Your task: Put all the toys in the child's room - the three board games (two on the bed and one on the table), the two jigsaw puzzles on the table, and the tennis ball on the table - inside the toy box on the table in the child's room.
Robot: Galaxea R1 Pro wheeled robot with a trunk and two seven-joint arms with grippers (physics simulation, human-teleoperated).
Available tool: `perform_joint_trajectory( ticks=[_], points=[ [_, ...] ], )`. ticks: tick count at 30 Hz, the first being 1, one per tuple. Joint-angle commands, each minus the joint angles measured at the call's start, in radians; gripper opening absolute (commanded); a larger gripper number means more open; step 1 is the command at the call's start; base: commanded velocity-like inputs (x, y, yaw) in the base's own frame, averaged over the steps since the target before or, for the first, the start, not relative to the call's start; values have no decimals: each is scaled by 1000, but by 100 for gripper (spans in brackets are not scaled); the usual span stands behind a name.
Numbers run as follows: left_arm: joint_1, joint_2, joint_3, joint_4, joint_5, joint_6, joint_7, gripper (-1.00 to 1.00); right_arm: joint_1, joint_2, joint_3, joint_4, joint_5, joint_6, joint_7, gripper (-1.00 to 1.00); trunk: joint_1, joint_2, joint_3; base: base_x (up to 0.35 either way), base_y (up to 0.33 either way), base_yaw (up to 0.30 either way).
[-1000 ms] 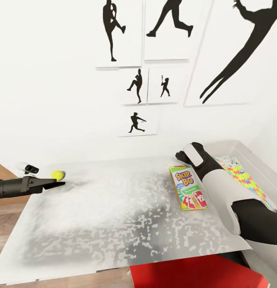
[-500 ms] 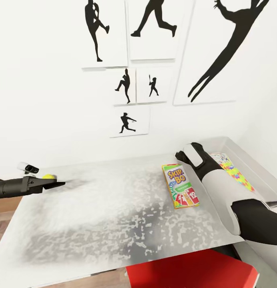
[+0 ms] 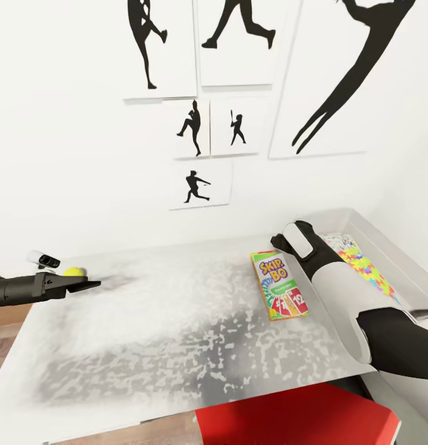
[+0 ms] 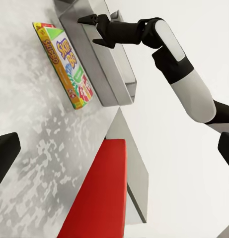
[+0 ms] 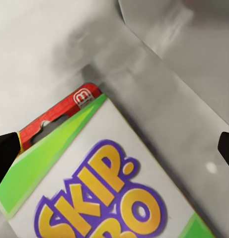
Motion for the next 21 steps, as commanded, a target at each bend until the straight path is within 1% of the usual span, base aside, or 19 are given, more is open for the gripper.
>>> perform_joint_trajectory(
  ticks=[1, 14, 21],
  points=[
    [-1, 0, -1, 0, 0, 11, -4, 100, -1, -1, 4, -1, -4, 6, -6, 100, 1, -2, -3, 0, 0, 0],
    [-1, 1, -1, 0, 0, 11, -4, 100, -12, -1, -6, -5, -5, 4, -8, 100, 1, -2, -25, 0, 0, 0],
    [-1, 0, -1, 0, 0, 11, -4, 100, -36, 0, -8, -7, -7, 2, -10, 100, 1, -2, -36, 0, 0, 0]
  ],
)
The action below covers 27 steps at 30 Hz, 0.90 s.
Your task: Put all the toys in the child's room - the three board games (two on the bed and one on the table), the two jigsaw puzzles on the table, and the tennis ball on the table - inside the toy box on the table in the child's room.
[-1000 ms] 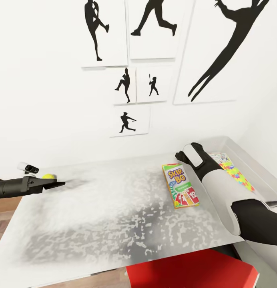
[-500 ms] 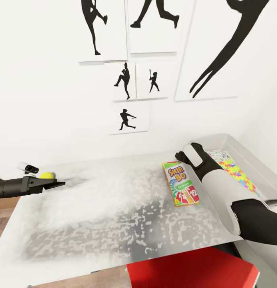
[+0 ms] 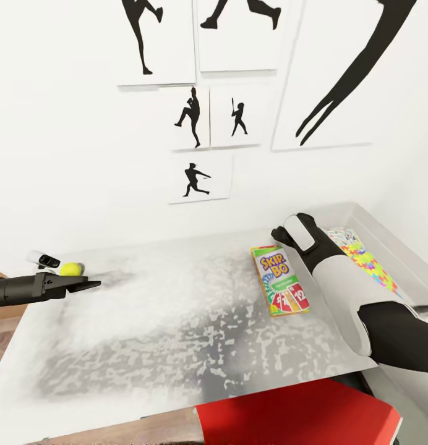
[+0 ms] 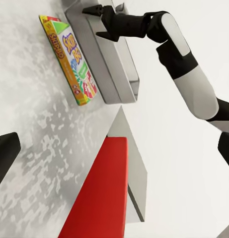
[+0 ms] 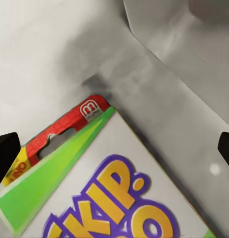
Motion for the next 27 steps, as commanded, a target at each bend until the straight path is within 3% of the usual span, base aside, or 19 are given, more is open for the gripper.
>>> perform_joint_trajectory(
  ticks=[1, 27],
  points=[
    [-1, 1, -1, 0, 0, 11, -4, 100, -3, 0, 5, -1, -4, 5, -7, 100, 1, -2, -3, 0, 0, 0],
    [-1, 1, -1, -1, 0, 10, -4, 100, -25, 7, 4, -1, -5, 5, -7, 100, 1, -2, -46, 0, 0, 0]
  ],
)
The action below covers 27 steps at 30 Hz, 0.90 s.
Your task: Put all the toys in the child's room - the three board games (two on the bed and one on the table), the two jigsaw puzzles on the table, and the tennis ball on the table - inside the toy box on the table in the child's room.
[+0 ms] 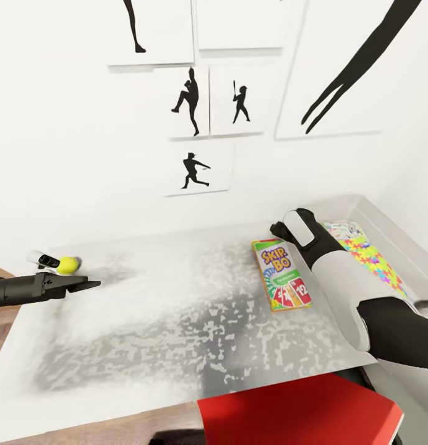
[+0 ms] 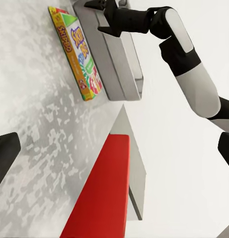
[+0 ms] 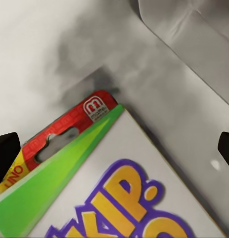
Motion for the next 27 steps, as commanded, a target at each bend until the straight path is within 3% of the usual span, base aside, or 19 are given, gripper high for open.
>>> perform_joint_trajectory(
  ticks=[1, 19, 27],
  points=[
    [-1, 1, -1, 0, 0, 11, -4, 100, -1, -1, 6, -1, -7, 4, -7, 100, 0, -2, -3, 0, 0, 0],
    [-1, 1, -1, 0, 0, 11, -4, 100, -15, -7, 6, -1, -8, 4, -7, 100, 0, -2, -33, 0, 0, 0],
    [-1, 1, -1, 1, 0, 10, -4, 100, -17, 2, 6, -2, -12, 5, -7, 100, 0, -2, -46, 0, 0, 0]
  ],
)
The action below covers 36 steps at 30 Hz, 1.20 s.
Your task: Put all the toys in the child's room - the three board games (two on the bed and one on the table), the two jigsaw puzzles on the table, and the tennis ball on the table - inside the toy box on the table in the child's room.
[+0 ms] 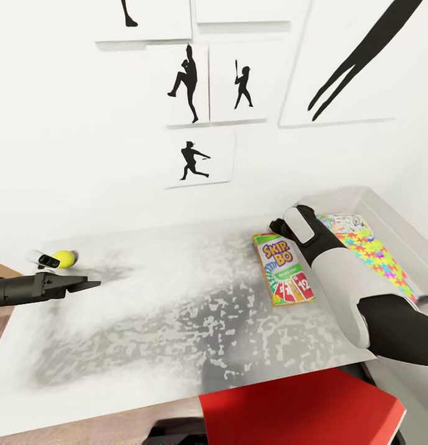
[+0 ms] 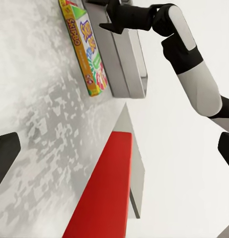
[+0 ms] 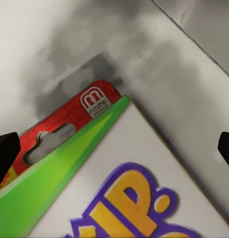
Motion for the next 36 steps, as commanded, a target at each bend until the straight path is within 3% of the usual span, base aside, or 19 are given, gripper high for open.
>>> perform_joint_trajectory(
  ticks=[1, 36],
  points=[
    [-1, 1, -1, 0, 0, 11, -4, 100, -1, 0, 6, -1, -8, 3, -8, 100, 0, -2, -3, 0, 0, 0],
    [-1, 3, 0, 0, 0, 10, -4, 100, 0, 3, 7, -1, -3, 2, -4, 100, 0, -2, -54, 0, 0, 0]
  ],
)
